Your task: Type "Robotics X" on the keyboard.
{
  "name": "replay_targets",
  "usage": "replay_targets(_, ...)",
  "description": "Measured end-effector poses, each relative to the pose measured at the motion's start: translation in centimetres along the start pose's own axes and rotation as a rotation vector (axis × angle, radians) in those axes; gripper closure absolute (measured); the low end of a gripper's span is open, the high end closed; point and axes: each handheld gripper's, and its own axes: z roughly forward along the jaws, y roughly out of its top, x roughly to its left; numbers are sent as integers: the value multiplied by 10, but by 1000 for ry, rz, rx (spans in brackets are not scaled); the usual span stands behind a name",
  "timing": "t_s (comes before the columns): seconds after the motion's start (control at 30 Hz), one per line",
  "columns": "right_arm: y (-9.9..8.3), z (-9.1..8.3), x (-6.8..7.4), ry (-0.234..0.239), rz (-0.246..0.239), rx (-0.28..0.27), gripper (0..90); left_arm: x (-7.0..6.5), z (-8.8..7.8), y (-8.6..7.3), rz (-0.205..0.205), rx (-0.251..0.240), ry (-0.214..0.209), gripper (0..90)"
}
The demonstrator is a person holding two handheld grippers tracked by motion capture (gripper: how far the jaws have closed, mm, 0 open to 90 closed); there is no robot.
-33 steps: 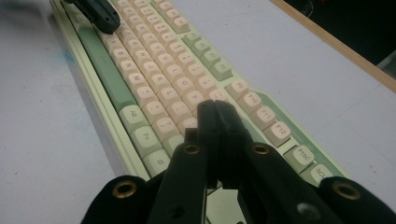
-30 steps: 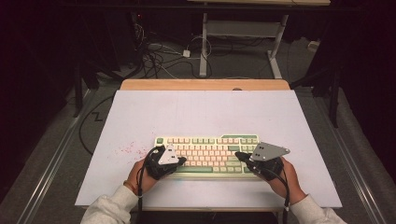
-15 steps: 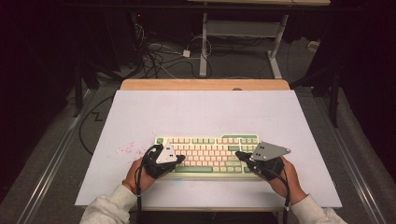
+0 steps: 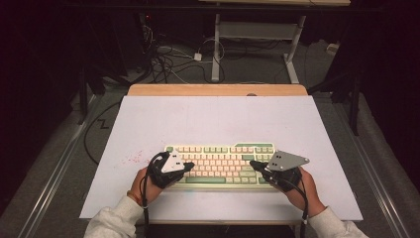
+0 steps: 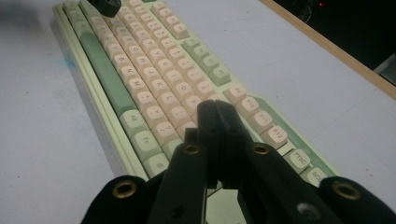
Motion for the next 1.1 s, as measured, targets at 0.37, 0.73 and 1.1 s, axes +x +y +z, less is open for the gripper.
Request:
replay_targets(0.37, 1, 0, 0, 3, -1, -2, 898, 9, -8, -5, -26, -9, 27, 877)
replay_targets(0.73, 0, 1, 1, 5, -5, 2, 897, 13, -10, -11, -42, 0, 36, 877)
replay_targets(1.1, 0, 1, 0, 3, -6, 4, 898, 12, 1, -13, -39, 35, 22, 877)
